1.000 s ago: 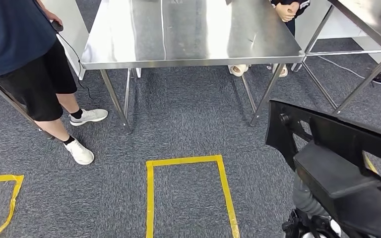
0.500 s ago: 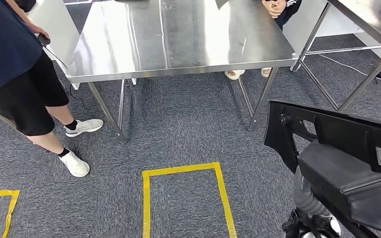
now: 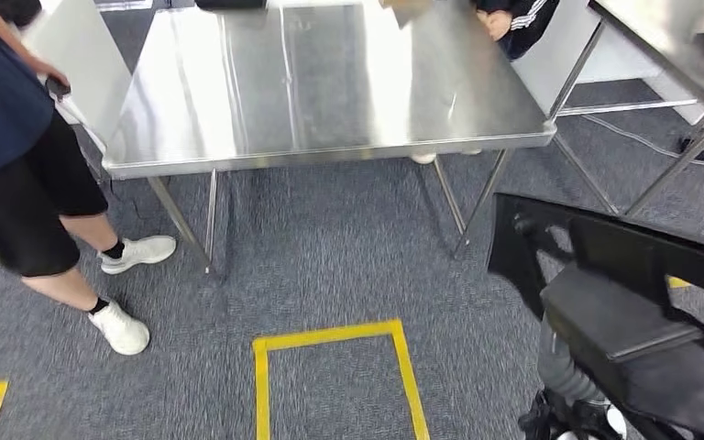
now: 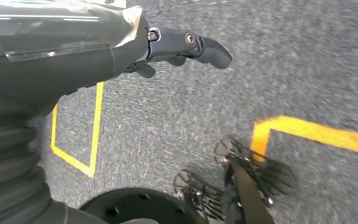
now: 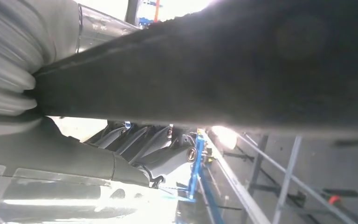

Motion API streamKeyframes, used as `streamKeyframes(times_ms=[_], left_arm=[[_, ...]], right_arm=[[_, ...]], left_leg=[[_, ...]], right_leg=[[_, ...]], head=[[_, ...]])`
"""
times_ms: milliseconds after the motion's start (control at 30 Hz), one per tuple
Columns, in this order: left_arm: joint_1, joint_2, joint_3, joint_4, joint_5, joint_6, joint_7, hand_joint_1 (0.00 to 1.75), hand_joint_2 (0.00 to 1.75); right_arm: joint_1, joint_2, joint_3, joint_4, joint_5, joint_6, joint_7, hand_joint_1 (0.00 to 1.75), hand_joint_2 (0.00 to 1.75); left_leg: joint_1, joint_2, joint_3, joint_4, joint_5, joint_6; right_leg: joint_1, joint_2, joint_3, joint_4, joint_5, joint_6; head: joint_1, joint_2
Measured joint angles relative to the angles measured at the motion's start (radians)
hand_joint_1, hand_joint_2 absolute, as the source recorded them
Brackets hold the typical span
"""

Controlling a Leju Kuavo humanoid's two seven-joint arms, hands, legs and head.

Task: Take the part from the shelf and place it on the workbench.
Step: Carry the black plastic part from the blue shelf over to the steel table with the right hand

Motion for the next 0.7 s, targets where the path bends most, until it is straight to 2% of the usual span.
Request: streamKeyframes(times_ms=[33, 67, 100, 133, 167, 200, 233, 267, 300, 333, 367, 400, 433, 467, 500, 567, 600, 633, 667, 700], left_arm=[[0.000, 0.000, -0.001, 0.000, -0.001, -0.002, 0.000, 0.00, 1.75], [0.000, 0.000, -0.002, 0.000, -0.001, -0.003, 0.000, 0.00, 1.75], [0.001, 0.000, -0.003, 0.000, -0.002, -0.003, 0.000, 0.00, 1.75], [0.002, 0.000, -0.004, 0.000, -0.004, -0.003, 0.000, 0.00, 1.75], [0.004, 0.000, -0.004, 0.000, -0.006, -0.004, 0.000, 0.00, 1.75], [0.005, 0.000, -0.004, 0.000, -0.007, -0.004, 0.000, 0.00, 1.75], [0.007, 0.001, -0.005, 0.000, -0.009, -0.005, 0.000, 0.00, 1.75], [0.008, 0.001, -0.005, -0.001, -0.009, -0.005, 0.001, 0.00, 1.75], [0.009, 0.002, -0.005, -0.001, -0.010, -0.006, 0.001, 0.00, 1.75], [0.007, 0.003, -0.006, -0.001, -0.010, -0.007, 0.002, 0.00, 1.75], [0.004, 0.003, -0.008, -0.001, -0.011, -0.008, 0.002, 0.00, 1.75], [0.000, 0.003, -0.010, -0.001, -0.011, -0.009, 0.002, 0.00, 1.75], [-0.004, 0.003, -0.012, -0.001, -0.011, -0.010, 0.003, 0.00, 1.75], [-0.006, 0.003, -0.014, -0.001, -0.012, -0.011, 0.003, 0.00, 1.75], [-0.006, 0.003, -0.015, -0.001, -0.013, -0.012, 0.003, 0.00, 1.75], [-0.004, 0.005, -0.016, -0.001, -0.014, -0.013, 0.003, 0.00, 1.75], [-0.002, 0.006, -0.016, -0.001, -0.015, -0.014, 0.004, 0.00, 1.75], [-0.001, 0.006, -0.016, -0.001, -0.016, -0.015, 0.004, 0.00, 1.75], [0.000, 0.007, -0.016, -0.001, -0.017, -0.016, 0.004, 0.00, 1.75], [0.001, 0.008, -0.016, -0.001, -0.018, -0.017, 0.004, 0.00, 1.75]], right_arm=[[0.001, 0.000, 0.000, 0.000, 0.000, -0.001, 0.000, 1.75, 1.75], [0.003, 0.000, -0.001, 0.000, 0.001, -0.001, 0.000, 1.75, 1.75], [0.005, 0.000, -0.002, 0.000, 0.001, -0.002, 0.000, 1.75, 1.75], [0.006, 0.000, -0.002, 0.001, 0.002, -0.002, 0.000, 1.75, 1.75], [0.007, 0.000, -0.003, 0.001, 0.003, -0.002, 0.000, 1.75, 1.75], [0.008, 0.000, -0.004, 0.001, 0.004, -0.002, 0.000, 1.75, 1.75], [0.010, 0.000, -0.004, 0.002, 0.005, -0.002, 0.000, 1.75, 1.75], [0.012, 0.001, -0.004, 0.004, 0.006, -0.002, 0.000, 1.75, 1.75], [0.013, 0.002, -0.005, 0.005, 0.007, -0.002, -0.001, 1.75, 1.75], [0.013, 0.003, -0.005, 0.006, 0.007, -0.001, -0.001, 1.75, 1.75], [0.011, 0.004, -0.006, 0.006, 0.008, -0.001, -0.001, 1.75, 1.75], [0.010, 0.005, -0.007, 0.006, 0.008, -0.001, -0.002, 1.75, 1.75], [0.008, 0.006, -0.008, 0.005, 0.008, 0.000, -0.002, 1.75, 1.75], [0.008, 0.008, -0.009, 0.005, 0.009, 0.001, -0.002, 1.75, 1.75], [0.008, 0.009, -0.009, 0.005, 0.009, 0.001, -0.002, 1.75, 1.75], [0.008, 0.012, -0.010, 0.006, 0.011, 0.002, -0.003, 1.75, 1.75], [0.008, 0.013, -0.010, 0.006, 0.011, 0.002, -0.003, 1.75, 1.75], [0.008, 0.013, -0.010, 0.006, 0.012, 0.002, -0.003, 1.75, 1.75], [0.008, 0.014, -0.011, 0.006, 0.013, 0.002, -0.003, 1.75, 1.75], [0.008, 0.014, -0.011, 0.006, 0.014, 0.003, -0.003, 1.75, 1.75]], left_leg=[[0.001, -0.001, 0.011, -0.003, -0.010, 0.001], [0.003, -0.002, 0.022, -0.005, -0.021, 0.001], [0.004, -0.004, 0.036, -0.006, -0.033, -0.001], [0.006, -0.006, 0.053, -0.006, -0.047, -0.003], [0.007, -0.008, 0.071, -0.006, -0.062, -0.006], [0.008, -0.009, 0.087, -0.006, -0.078, -0.011], [0.007, -0.009, 0.104, -0.005, -0.096, -0.016], [0.005, -0.009, 0.117, -0.006, -0.112, -0.022], [0.003, -0.007, 0.132, -0.007, -0.126, -0.029], [0.002, -0.006, 0.145, -0.004, -0.131, -0.034], [0.003, -0.004, 0.144, 0.012, -0.125, -0.040], [0.005, -0.002, 0.131, 0.049, -0.108, -0.044], [0.007, 0.001, 0.099, 0.104, -0.088, -0.048], [0.008, 0.004, 0.053, 0.170, -0.077, -0.051], [0.009, 0.007, 0.004, 0.230, -0.086, -0.054], [0.009, 0.009, -0.083, 0.300, -0.157, -0.059], [0.009, 0.009, -0.112, 0.303, -0.193, -0.059], [0.009, 0.009, -0.130, 0.286, -0.209, -0.058], [0.009, 0.010, -0.136, 0.248, -0.195, -0.055], [0.007, 0.010, -0.134, 0.193, -0.148, -0.049]], right_leg=[[-0.002, -0.001, -0.050, 0.055, -0.023, -0.002], [-0.004, -0.001, -0.092, 0.087, -0.054, -0.006], [-0.007, -0.002, -0.120, 0.092, -0.081, -0.007], [-0.010, -0.002, -0.137, 0.070, -0.092, -0.001], [-0.014, -0.004, -0.143, 0.026, -0.076, 0.011], [-0.019, -0.008, -0.143, -0.032, -0.026, 0.029], [-0.021, -0.015, -0.139, -0.085, 0.039, 0.044], [-0.020, -0.022, -0.130, -0.122, 0.096, 0.047], [-0.019, -0.027, -0.121, -0.142, 0.138, 0.040], [-0.017, -0.029, -0.111, -0.146, 0.150, 0.024], [-0.016, -0.026, -0.097, -0.146, 0.147, 0.006], [-0.019, -0.024, -0.086, -0.149, 0.142, -0.007], [-0.020, -0.023, -0.073, -0.152, 0.134, -0.019], [-0.021, -0.022, -0.060, -0.156, 0.125, -0.029], [-0.020, -0.022, -0.047, -0.159, 0.114, -0.037], [-0.019, -0.018, -0.021, -0.162, 0.090, -0.044], [-0.019, -0.015, -0.006, -0.163, 0.078, -0.044], [-0.018, -0.012, 0.011, -0.163, 0.065, -0.044], [-0.018, -0.011, 0.028, -0.163, 0.051, -0.042], [-0.018, -0.011, 0.043, -0.164, 0.037, -0.040]], head=[[0.000, 0.000], [0.001, 0.000], [0.001, 0.000], [0.001, 0.000], [0.001, 0.000], [0.001, 0.000], [0.001, 0.000], [0.001, 0.000], [-0.001, 0.000], [-0.002, 0.000], [-0.003, 0.000], [-0.005, 0.000], [-0.005, 0.000], [-0.007, 0.000], [-0.006, 0.000], [-0.007, 0.000], [-0.007, 0.000], [-0.007, 0.000], [-0.007, 0.000], [-0.007, 0.000]])
